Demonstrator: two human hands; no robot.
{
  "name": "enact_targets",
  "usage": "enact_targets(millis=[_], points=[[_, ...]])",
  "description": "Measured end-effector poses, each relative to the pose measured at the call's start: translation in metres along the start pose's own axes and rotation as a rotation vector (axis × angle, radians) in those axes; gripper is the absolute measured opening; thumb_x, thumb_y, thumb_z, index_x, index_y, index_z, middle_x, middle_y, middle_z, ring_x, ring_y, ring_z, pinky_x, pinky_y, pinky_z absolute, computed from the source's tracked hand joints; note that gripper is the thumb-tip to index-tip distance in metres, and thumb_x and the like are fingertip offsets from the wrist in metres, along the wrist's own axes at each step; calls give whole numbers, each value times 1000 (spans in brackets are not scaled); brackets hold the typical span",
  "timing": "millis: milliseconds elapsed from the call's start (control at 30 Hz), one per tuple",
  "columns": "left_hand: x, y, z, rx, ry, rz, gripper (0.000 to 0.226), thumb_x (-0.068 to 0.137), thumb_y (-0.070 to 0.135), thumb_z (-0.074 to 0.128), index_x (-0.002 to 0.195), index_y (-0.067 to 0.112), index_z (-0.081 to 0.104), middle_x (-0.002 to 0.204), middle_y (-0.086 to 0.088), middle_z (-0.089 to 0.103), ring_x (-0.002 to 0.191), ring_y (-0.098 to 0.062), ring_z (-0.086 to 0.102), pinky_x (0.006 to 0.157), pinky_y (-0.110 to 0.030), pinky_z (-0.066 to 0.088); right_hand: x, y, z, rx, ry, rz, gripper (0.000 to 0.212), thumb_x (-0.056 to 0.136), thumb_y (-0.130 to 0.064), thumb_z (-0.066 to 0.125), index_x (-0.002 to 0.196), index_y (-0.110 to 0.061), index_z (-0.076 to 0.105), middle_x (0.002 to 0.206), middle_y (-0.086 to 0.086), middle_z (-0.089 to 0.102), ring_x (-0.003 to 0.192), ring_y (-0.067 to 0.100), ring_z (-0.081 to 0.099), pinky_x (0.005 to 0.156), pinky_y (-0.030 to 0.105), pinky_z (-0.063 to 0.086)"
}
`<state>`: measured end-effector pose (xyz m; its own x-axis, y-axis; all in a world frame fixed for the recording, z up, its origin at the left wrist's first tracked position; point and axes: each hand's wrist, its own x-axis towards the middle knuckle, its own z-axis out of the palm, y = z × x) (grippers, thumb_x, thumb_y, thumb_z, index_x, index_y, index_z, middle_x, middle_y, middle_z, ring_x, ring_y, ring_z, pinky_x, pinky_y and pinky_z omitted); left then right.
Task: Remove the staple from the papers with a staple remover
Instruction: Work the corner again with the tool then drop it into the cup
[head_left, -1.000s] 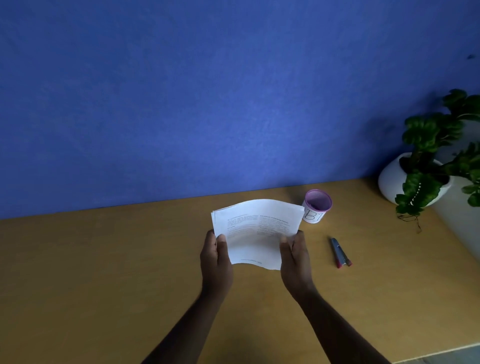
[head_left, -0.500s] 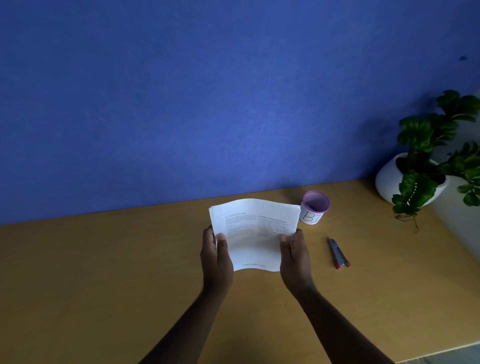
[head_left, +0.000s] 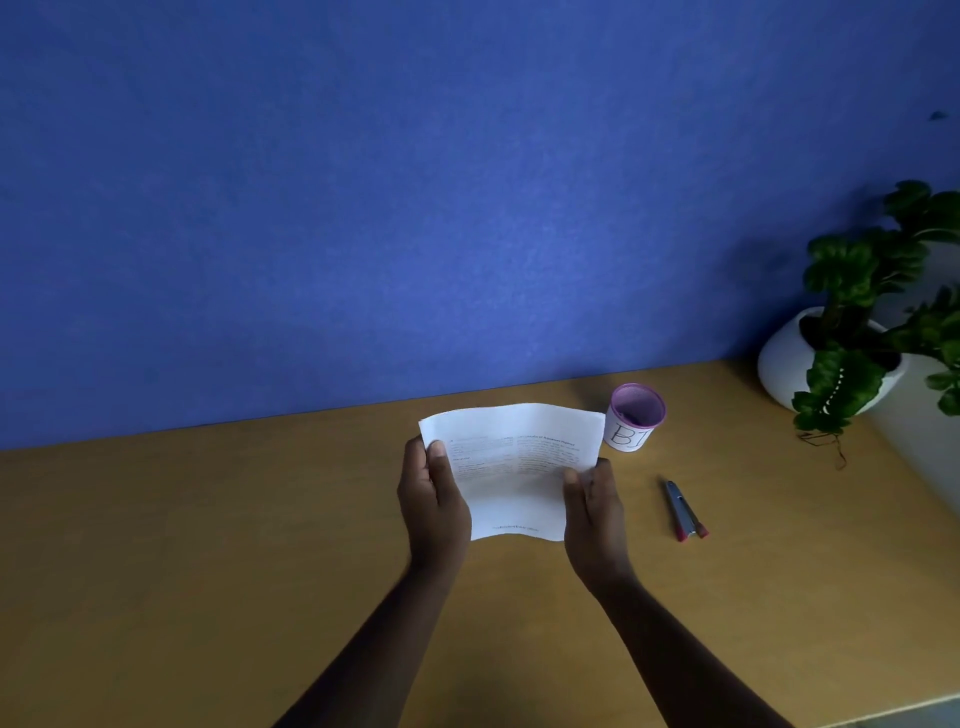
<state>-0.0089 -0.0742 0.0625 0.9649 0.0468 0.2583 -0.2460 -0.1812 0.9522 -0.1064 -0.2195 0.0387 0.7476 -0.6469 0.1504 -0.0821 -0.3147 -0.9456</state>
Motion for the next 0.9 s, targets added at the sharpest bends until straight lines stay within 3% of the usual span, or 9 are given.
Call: enact_targets(millis=[67,167,333,467,600,700,767,833,900], points=[[0,-1,0,2,17,9,28,113,20,40,93,11,56,75,-8,59,65,-22,51,61,-33,42,0,-1,0,12,7,-4,9,106,-37,48,98,-35,47,83,-32,59,73,-7,58,57,10,46],[1,2,-1,-14,12,16,26,114,18,39,92,19,54,74,6,55,64,-5,48,60,-20,39,0,0,0,37,17,-25,10,108,-35,50,98,-35,46,84,-30,59,74,-7,57,60,9,46],[1,-2,-1,-15,2,-22,29,114,21,36,92,13,54,75,-15,56,66,-7,44,61,-26,38,-3,8,2,20,-12,3,16,107,-39,46,112,-25,51,99,-33,65,90,-7,66,65,11,54],[4,0,-1,-8,18,-20,33,114,21,36,91,5,53,76,-21,55,65,-15,45,60,-32,38,-3,6,1,-22,-6,3,7,108,-35,45,102,-36,47,91,-35,62,81,-8,63,59,10,50],[9,8,-1,-9,-12,3,32,114,21,37,86,8,49,69,-13,49,64,-7,38,58,-26,33,2,-4,0,-36,9,26,12,108,-34,45,96,-36,45,85,-38,60,75,-12,60,55,6,45],[20,11,-3,0,-76,0,35,112,21,40,82,6,49,69,-16,49,62,-6,37,57,-22,31,11,-10,-5,-25,19,51,15,106,-36,49,92,-31,49,81,-29,63,69,-8,59,53,10,45],[29,11,-7,-9,-118,-33,33,108,22,42,77,16,51,65,0,52,60,-4,41,55,-19,31,16,-11,-10,6,12,101,18,107,-36,52,94,-25,56,84,-19,69,72,-1,63,56,16,49],[36,7,-10,1,-152,-81,33,106,23,44,73,23,50,63,13,55,57,-2,44,52,-17,32,20,-10,-15,41,-32,181,19,111,-30,55,99,-17,62,94,-4,75,81,12,70,64,31,57],[38,1,-12,26,-171,-132,34,107,22,46,75,23,54,65,17,60,56,0,47,52,-16,33,22,-8,-18,83,-85,259,17,112,-25,56,101,-14,64,99,4,77,84,18,73,63,27,59]])
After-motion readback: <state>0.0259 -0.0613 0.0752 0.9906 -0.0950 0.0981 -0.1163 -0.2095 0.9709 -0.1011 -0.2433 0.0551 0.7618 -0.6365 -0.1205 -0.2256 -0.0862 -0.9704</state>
